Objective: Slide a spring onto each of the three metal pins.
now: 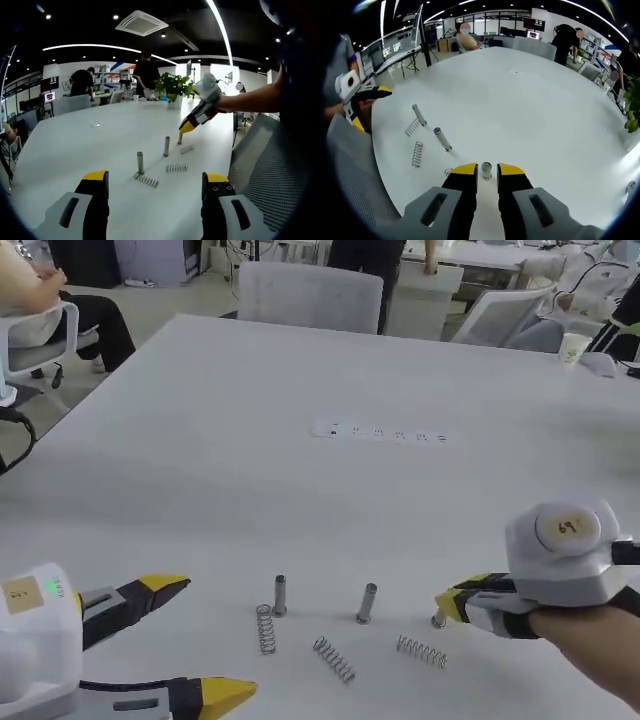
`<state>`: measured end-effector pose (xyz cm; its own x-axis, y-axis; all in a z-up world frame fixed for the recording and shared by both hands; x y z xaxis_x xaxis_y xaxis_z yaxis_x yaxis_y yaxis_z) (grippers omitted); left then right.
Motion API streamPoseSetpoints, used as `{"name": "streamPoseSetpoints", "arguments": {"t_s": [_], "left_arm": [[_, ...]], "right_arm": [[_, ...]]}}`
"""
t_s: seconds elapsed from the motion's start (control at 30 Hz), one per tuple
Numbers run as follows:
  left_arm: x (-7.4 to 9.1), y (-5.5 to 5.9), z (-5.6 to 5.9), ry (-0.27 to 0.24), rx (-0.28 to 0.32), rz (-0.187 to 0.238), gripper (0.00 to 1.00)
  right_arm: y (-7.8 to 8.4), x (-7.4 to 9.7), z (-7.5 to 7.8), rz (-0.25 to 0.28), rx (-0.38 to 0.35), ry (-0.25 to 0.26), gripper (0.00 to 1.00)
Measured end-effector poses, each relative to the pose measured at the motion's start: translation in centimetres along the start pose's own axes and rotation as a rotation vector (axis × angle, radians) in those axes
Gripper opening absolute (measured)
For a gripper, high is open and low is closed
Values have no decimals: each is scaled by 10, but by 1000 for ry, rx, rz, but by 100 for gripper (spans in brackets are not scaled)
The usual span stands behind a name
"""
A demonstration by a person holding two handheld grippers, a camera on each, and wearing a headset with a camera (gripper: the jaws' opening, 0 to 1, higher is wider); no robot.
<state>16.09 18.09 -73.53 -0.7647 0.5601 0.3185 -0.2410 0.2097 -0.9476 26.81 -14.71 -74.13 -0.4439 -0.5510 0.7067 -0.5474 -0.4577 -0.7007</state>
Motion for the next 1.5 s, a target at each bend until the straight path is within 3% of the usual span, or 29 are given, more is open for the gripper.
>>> {"name": "streamPoseSetpoints", "arguments": {"t_s": [0.5,0.9,1.17,1.5], "left_arm": [[-1,0,2,8,-2,-2,72],[-1,0,3,7,-2,-2,72],[-1,-1,2,7,-2,-3,72],[0,-1,-1,4,3,0,72]], "right_arm": [[22,12,-3,-5,-9,1,13],[32,11,-17,-33,14,-49,13],[29,4,-34,-70,87,-114,12],[8,-14,-45,-136,241,-145,12]]}}
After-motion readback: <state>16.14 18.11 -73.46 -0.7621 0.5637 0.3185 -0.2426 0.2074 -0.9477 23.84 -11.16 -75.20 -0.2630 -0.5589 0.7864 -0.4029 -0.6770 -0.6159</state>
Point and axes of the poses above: the centre of the closed fingertips' face, and the gripper's own axes: x roughly backward along the fingers, z roughly to its right, y roughly out of its underside, the point moved 10 cm from there along x, roughly backward along the fingers, and after that the axes turned 9 degrees about -y, right-handed, at the moved point
